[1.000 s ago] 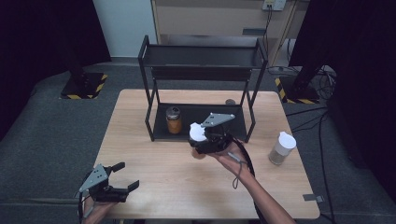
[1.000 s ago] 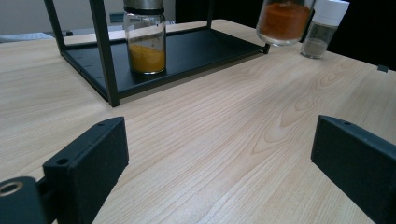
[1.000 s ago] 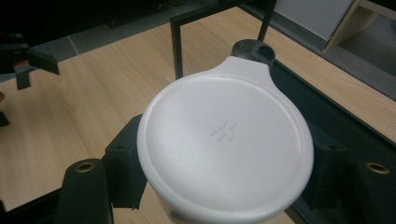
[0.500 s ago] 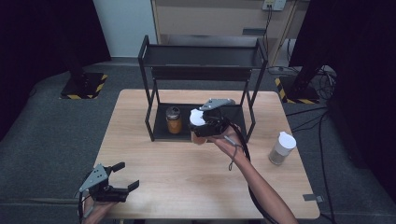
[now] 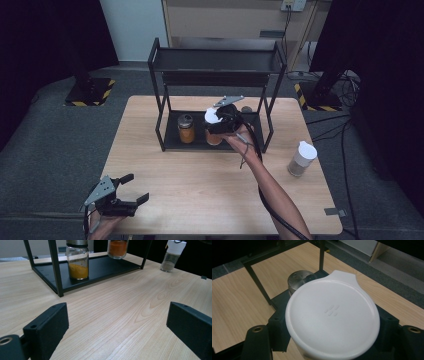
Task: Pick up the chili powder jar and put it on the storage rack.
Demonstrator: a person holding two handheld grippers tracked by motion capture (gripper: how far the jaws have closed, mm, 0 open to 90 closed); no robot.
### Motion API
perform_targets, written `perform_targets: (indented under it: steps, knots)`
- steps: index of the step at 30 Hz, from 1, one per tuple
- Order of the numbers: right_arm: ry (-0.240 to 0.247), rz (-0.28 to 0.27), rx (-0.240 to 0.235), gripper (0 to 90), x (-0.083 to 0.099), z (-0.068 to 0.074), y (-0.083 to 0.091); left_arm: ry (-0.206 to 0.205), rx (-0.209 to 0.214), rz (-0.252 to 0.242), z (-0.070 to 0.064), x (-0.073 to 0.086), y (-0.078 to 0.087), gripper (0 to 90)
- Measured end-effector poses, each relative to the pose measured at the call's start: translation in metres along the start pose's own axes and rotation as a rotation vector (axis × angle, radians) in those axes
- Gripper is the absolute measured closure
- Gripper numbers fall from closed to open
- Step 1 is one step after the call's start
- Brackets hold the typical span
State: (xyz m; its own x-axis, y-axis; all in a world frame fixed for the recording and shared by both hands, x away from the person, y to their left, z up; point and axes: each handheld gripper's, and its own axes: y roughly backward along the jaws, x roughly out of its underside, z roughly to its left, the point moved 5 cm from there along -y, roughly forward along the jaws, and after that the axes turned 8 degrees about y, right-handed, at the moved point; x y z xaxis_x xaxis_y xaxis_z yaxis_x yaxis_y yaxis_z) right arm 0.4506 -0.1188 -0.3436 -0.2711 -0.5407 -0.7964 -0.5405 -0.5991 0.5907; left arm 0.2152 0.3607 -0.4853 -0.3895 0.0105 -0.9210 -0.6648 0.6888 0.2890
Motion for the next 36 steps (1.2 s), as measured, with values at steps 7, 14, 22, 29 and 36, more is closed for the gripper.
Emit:
perform_targets:
  steps: [7, 14, 22, 29, 36]
  knots:
    - [-0.021, 0.008, 0.015, 30.7, 0.007, -0.008, -0.021, 0.002, 0.001, 0.0, 0.001, 0.0, 0.0, 3.2]
    - [-0.046, 0.011, 0.017, 30.7, 0.012, -0.013, -0.036, 0.005, 0.002, -0.003, 0.001, 0.001, 0.0, 3.2]
    - [-0.038, 0.019, 0.014, 30.7, 0.017, -0.01, -0.047, 0.002, 0.002, 0.0, 0.001, 0.0, -0.001, 3.3]
    - [-0.049, 0.02, 0.014, 30.7, 0.019, -0.013, -0.051, 0.003, 0.003, -0.001, 0.001, 0.001, -0.001, 3.3]
    - [-0.056, 0.022, 0.015, 30.7, 0.02, -0.015, -0.053, 0.004, 0.003, -0.001, 0.001, 0.001, -0.001, 3.3]
